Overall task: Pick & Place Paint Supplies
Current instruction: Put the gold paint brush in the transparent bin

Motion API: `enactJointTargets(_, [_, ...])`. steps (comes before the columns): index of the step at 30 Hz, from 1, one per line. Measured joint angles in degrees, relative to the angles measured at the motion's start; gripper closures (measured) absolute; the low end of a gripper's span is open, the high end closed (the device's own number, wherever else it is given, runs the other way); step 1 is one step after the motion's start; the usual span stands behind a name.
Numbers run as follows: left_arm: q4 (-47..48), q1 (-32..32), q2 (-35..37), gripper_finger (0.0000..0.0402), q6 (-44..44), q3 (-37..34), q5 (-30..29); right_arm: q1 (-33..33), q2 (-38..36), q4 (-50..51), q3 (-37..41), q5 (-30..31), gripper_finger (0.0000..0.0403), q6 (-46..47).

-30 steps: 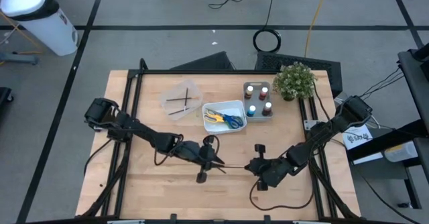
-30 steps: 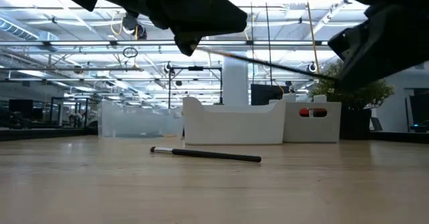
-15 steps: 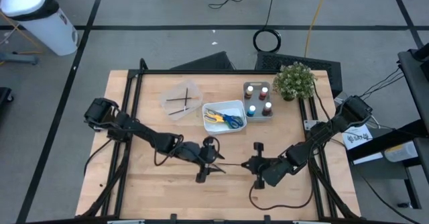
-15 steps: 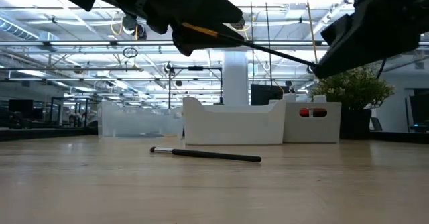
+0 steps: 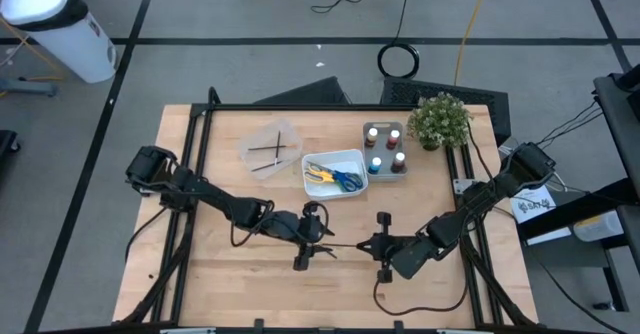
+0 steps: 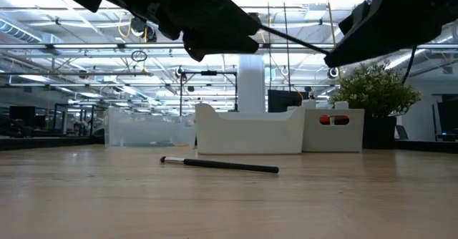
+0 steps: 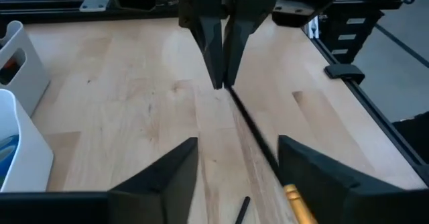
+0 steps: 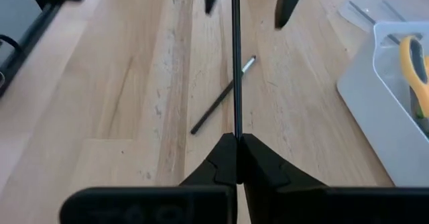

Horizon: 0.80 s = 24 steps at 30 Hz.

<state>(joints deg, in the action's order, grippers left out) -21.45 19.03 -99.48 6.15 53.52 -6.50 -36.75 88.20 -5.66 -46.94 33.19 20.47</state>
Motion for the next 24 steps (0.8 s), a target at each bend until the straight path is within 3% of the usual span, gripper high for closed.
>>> enactJointTargets(7, [-1.1, -0.2, 0.0, 0.0302, -0.5, 0.0, 0.5, 0.0, 0.0, -1.0, 0.0, -0.1, 0.0403, -0.6])
enactJointTargets(12, [-2.5, -1.0, 0.0, 0.0378, -1.5, 0.0, 4.1, 0.0, 0.0, -1.1, 0.0, -0.3, 0.0403, -0.6])
enactJointTargets(17, [-2.6, -1.1, 0.0, 0.0384, -4.5, 0.0, 4.5, 0.0, -0.1, -1.1, 0.0, -0.4, 0.039, -0.3])
enactJointTargets(24, [-0.2, -0.7, 2.9, 0.0391, -9.1, 0.0, 0.6, -1.2, -1.3, -1.3, 0.0, -0.7, 0.0309, -0.3])
